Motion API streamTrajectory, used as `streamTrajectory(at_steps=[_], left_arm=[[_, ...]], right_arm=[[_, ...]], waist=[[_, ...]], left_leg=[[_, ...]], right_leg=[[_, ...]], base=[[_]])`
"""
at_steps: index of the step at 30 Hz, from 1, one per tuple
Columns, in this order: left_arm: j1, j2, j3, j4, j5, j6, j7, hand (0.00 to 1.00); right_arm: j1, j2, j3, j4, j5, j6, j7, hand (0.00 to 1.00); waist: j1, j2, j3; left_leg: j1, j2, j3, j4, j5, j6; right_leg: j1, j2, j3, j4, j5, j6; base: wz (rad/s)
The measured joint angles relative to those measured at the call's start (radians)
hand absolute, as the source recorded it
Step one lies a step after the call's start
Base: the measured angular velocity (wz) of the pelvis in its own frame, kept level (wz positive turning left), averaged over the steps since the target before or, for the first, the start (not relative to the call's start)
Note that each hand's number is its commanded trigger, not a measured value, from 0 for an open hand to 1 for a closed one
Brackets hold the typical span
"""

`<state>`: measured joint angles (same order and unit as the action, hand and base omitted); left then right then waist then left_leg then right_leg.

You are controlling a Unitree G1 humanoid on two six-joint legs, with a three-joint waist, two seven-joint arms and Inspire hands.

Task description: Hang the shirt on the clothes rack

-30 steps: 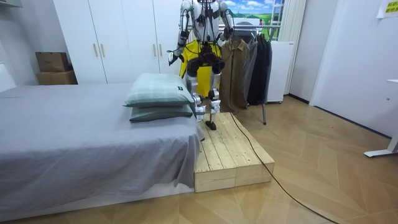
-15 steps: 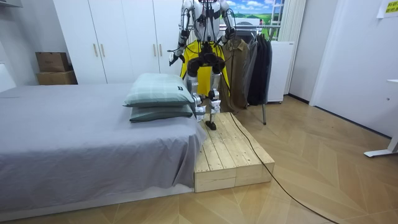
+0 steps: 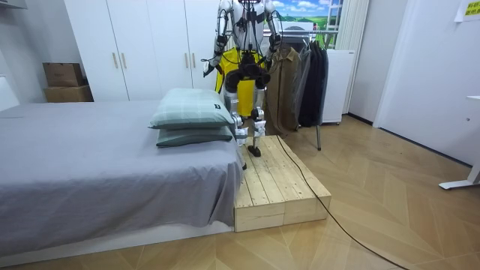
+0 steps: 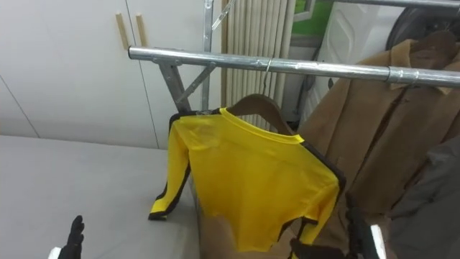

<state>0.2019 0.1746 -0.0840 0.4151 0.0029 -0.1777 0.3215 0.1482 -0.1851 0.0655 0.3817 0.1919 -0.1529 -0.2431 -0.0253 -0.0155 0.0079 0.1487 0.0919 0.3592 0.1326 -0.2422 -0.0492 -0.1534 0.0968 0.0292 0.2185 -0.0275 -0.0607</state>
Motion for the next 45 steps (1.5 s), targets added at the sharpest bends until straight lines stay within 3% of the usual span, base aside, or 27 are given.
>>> streamTrajectory(at_steps=[16, 22, 25, 32, 45], left_arm=[[0.029, 0.0, 0.002, 0.038, -0.001, -0.028, -0.001, 0.0], [0.028, 0.0, 0.002, 0.057, -0.011, -0.069, -0.014, 0.0], [0.029, -0.001, 0.002, 0.064, -0.012, -0.07, -0.028, 0.0], [0.031, -0.002, 0.002, 0.075, -0.011, -0.07, -0.027, 0.0], [0.029, -0.003, 0.007, 0.075, -0.014, -0.071, -0.027, 0.0]], right_arm=[[0.016, 0.025, 0.011, 0.223, 0.038, -0.012, 0.042, 0.0], [0.017, 0.025, 0.012, 0.237, 0.068, -0.038, 0.075, 0.0], [0.015, 0.025, 0.012, 0.293, 0.113, -0.053, 0.106, 0.0], [0.018, 0.032, 0.01, 0.43, 0.164, -0.04, 0.194, 0.0], [0.012, 0.033, 0.009, 0.498, 0.205, -0.03, 0.269, 0.0]], waist=[[-0.005, 0.006, -0.0055], [-0.001, 0.005, -0.0063], [-0.003, 0.005, -0.0063], [-0.001, 0.011, -0.0062], [0.006, 0.009, -0.0052]], left_leg=[[-0.016, 0.0, -0.008, 0.001, 0.0, 0.0], [0.0, 0.0, -0.009, 0.001, 0.0, 0.0], [0.003, 0.0, -0.022, 0.002, -0.001, 0.0], [0.0, 0.001, -0.038, 0.002, -0.001, 0.001], [-0.005, -0.001, -0.077, 0.002, -0.002, 0.003]], right_leg=[[-0.012, 0.0, -0.001, 0.0, -0.001, 0.001], [0.003, 0.0, -0.001, 0.001, -0.003, 0.001], [0.013, -0.002, -0.007, -0.004, -0.004, 0.002], [0.023, -0.009, -0.032, -0.014, -0.004, 0.002], [0.032, -0.02, -0.063, -0.014, -0.015, 0.005]], base=[[0.01], [0.0], [0.12], [0.06], [0.08]])
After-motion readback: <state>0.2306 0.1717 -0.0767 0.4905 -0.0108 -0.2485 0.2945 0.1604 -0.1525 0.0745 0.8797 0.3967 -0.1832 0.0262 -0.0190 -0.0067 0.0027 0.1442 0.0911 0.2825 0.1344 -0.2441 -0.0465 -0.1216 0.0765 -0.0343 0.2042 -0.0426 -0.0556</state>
